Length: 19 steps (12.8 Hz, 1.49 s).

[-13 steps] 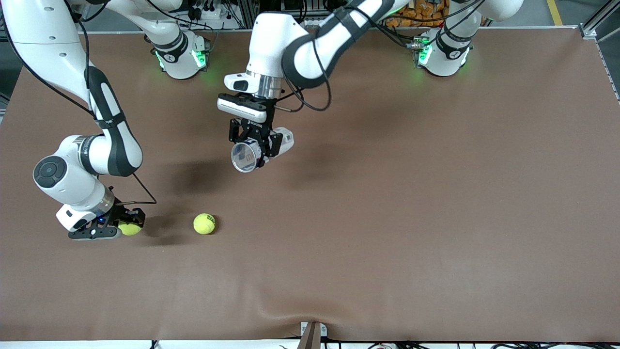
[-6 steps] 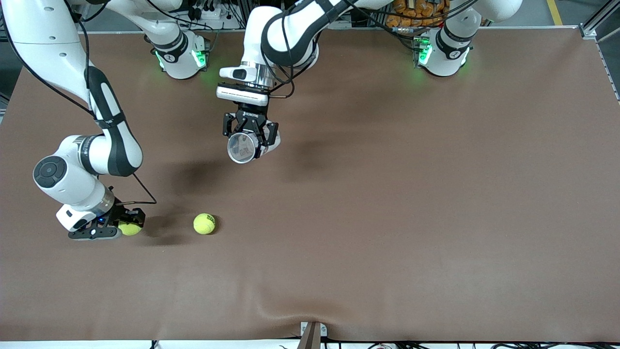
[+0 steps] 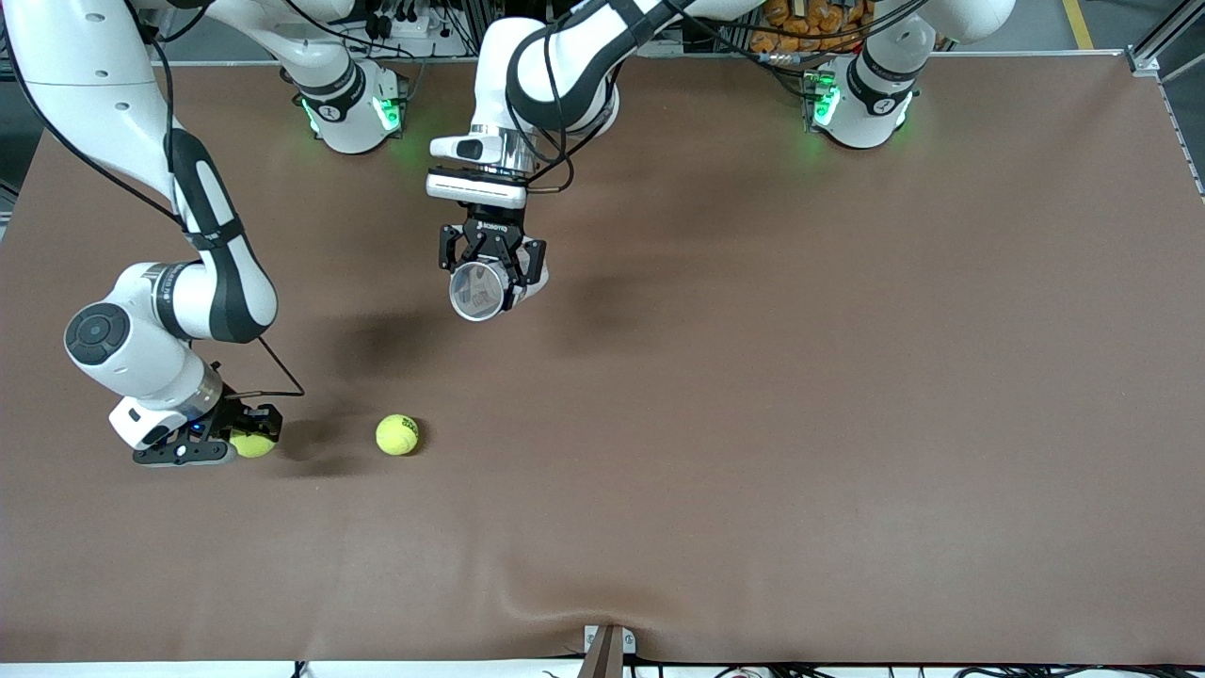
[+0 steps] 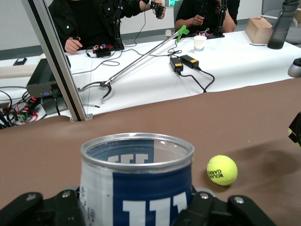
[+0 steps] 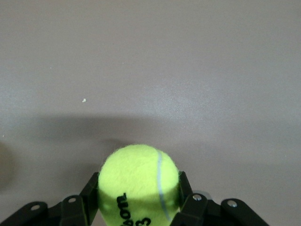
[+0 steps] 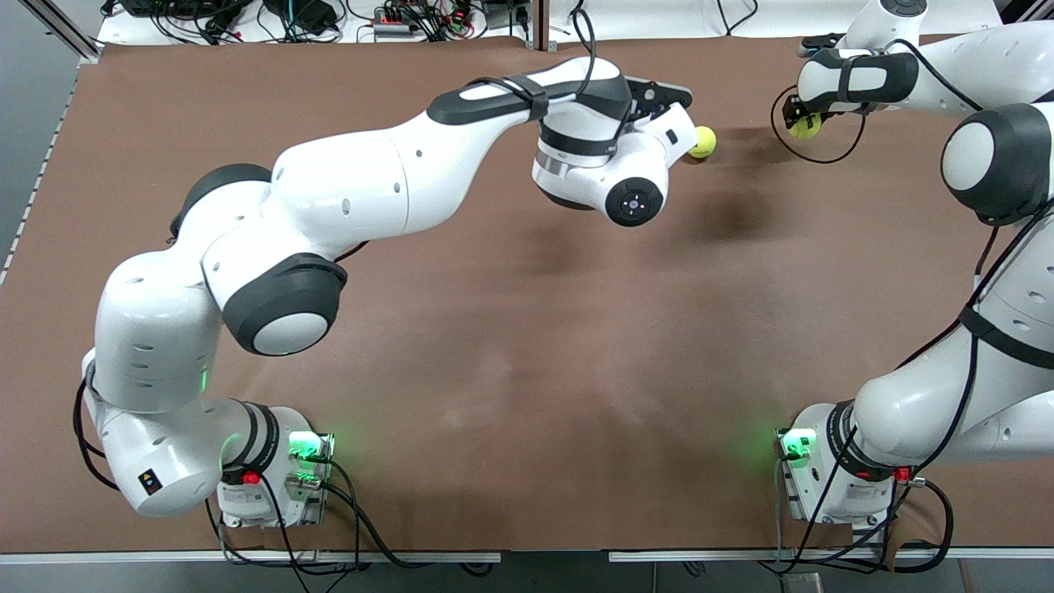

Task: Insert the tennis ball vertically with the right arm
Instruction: 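Raise the upright can with the left gripper and hold it steady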

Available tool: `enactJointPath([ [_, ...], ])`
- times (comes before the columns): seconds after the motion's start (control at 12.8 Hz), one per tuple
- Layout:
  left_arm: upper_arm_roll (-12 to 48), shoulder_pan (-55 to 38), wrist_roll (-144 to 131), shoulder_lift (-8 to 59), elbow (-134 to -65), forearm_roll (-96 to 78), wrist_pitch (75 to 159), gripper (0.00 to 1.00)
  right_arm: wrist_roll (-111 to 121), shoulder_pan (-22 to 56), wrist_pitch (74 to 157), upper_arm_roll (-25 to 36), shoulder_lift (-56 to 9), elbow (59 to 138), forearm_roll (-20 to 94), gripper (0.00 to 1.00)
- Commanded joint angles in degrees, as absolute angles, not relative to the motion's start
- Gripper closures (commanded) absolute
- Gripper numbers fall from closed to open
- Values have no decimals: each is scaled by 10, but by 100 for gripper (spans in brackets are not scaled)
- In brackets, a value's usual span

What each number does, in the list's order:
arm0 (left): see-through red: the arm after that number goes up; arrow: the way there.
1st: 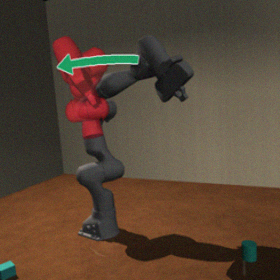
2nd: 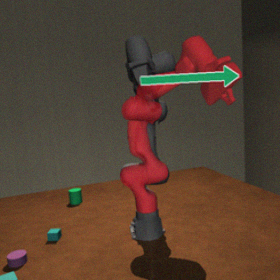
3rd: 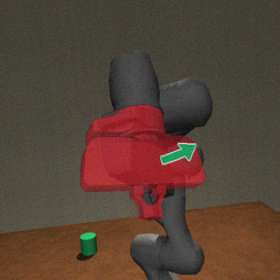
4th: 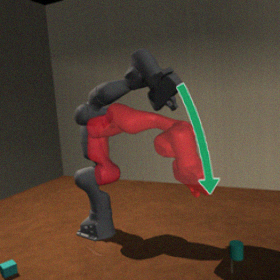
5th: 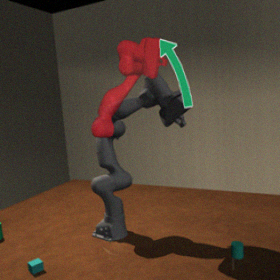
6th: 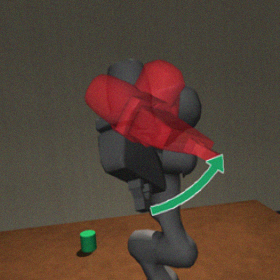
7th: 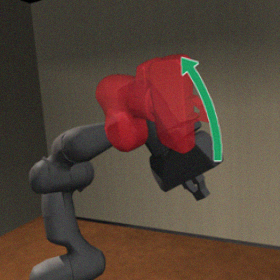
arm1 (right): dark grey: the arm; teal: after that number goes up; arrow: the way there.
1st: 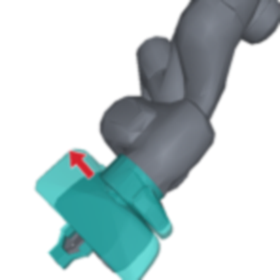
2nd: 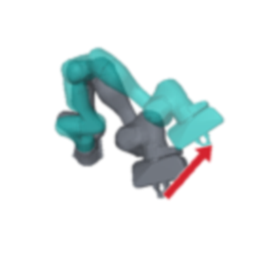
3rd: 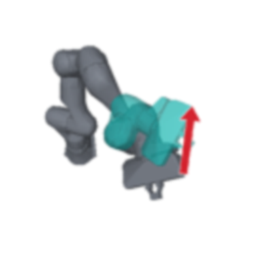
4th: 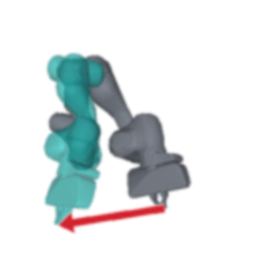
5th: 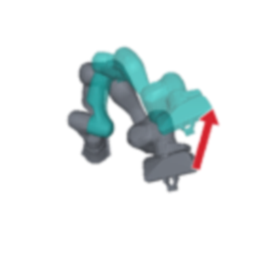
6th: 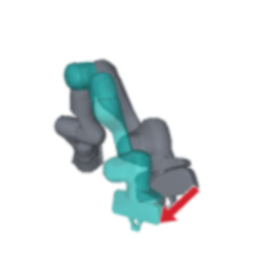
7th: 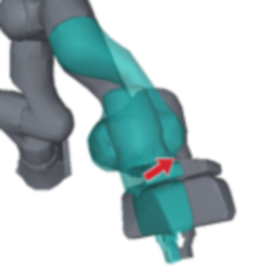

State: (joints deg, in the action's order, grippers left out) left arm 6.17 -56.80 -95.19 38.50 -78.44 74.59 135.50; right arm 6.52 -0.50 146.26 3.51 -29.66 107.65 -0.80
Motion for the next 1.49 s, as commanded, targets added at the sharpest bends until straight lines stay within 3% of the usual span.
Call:
enactJointPath([
  [0.0,55,-589,-992,401,-780,769,1326,36,58,-10,1465,31,-284,1087,-10,95],
  [1.09,55,-634,-1168,451,-785,908,1203,35,50,-4,1466,31,-282,1085,-10,96],
  [1.25,54,-634,-1181,463,-785,932,1195,35,-11,18,1451,28,-255,1085,-10,98],
  [1.41,54,-632,-1196,470,-785,962,1187,35,-74,58,1377,28,-213,1082,-10,100],
])
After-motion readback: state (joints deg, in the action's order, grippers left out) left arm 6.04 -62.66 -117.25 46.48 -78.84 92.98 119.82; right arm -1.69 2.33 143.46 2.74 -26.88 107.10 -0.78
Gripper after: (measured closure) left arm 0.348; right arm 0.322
